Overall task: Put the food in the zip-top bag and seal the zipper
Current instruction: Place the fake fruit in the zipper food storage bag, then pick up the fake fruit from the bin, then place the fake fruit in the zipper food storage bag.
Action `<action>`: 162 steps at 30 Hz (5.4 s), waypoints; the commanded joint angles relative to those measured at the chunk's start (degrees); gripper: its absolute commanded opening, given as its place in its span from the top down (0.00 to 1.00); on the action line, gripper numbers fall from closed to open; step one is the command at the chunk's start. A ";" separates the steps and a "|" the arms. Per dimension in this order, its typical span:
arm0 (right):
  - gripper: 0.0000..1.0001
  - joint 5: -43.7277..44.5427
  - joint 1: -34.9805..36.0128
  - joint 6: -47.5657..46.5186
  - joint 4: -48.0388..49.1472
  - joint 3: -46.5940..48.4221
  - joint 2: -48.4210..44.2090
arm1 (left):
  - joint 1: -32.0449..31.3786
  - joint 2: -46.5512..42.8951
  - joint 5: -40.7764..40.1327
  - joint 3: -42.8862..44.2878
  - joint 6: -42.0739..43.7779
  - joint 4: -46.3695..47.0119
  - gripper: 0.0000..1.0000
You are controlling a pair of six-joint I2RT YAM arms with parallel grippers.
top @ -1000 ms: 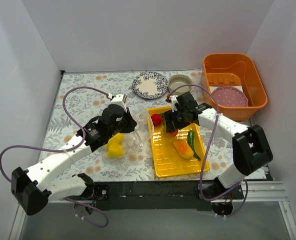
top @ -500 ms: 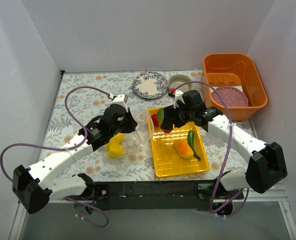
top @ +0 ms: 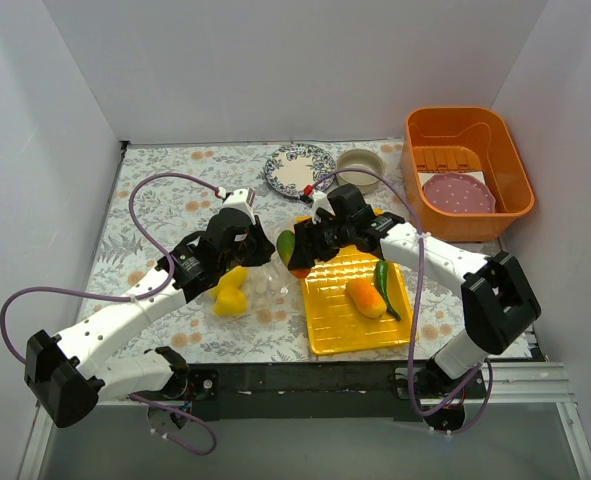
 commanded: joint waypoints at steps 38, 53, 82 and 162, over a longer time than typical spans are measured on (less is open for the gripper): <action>0.02 33.60 1.74 0.75 -10.05 -1.39 -8.27 | 0.24 -2.77 -1.06 1.56 -1.81 1.10 0.96; 0.02 39.14 0.95 1.29 -15.06 -7.89 -14.93 | 0.24 -1.90 2.02 0.58 -1.55 2.51 1.00; 0.09 26.66 -0.72 -1.18 -15.16 -20.98 -15.30 | 0.33 0.04 2.99 1.81 -1.28 2.24 1.00; 0.06 0.71 2.00 8.85 6.30 1.42 1.94 | 0.33 -3.56 3.08 0.67 -1.81 2.77 1.00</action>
